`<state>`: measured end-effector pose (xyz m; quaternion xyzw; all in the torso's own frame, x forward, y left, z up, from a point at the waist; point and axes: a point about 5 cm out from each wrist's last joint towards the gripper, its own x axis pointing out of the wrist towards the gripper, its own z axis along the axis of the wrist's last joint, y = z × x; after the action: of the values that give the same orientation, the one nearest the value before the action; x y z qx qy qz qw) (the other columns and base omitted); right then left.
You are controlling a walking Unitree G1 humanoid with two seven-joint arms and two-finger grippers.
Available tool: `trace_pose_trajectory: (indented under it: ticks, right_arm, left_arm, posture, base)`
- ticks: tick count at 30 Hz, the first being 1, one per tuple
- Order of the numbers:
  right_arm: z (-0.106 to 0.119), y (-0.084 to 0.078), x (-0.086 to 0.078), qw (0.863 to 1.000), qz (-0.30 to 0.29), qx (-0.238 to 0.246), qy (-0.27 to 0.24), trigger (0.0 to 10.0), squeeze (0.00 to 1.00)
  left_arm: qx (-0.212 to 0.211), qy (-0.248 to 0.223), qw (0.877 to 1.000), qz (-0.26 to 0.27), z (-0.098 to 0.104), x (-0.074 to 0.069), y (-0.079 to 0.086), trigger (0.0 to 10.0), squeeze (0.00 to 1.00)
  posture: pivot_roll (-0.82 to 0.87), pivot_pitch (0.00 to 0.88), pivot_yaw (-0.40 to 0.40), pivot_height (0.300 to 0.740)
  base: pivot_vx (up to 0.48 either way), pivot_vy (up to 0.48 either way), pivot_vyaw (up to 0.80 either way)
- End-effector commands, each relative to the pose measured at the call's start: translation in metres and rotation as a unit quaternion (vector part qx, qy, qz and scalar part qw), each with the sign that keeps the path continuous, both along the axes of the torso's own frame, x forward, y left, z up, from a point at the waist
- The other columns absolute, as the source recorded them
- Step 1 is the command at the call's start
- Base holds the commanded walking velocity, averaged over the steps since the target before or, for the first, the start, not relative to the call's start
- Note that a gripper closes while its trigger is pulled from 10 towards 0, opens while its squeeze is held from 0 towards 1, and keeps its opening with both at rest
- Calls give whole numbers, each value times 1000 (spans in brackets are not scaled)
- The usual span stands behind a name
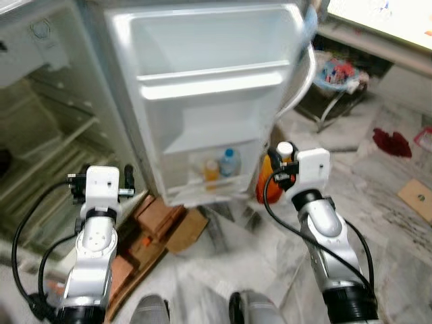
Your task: Restocking fridge
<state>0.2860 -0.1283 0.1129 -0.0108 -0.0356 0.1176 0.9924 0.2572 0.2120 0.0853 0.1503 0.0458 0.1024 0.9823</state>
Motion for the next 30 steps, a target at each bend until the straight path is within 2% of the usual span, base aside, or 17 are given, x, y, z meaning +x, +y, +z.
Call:
trace_pose_trajectory:
  ticks: [1, 20, 30]
  right_arm:
    - [7, -4, 1, 1000, -1, -5, -14, 10000, 0]
    - [10, -5, 5, 1000, -3, -6, -21, 10000, 0]
    - [10, -3, 6, 1000, 2, -8, -23, 10000, 0]
  left_arm:
    - [1, -10, 1000, -6, 3, 1, -5, 10000, 0]
    - [-2, -16, 999, -28, 4, 3, -12, 10000, 0]
    - [-3, -18, 999, -33, 5, 3, -14, 10000, 0]
  posture:
    - [70, 122, -70, 740]
    - [71, 113, -73, 740]
    - [69, 109, -74, 740]
  base:
    - [0, 0, 0]
    - [0, 0, 0]
    - [373, 0, 0]
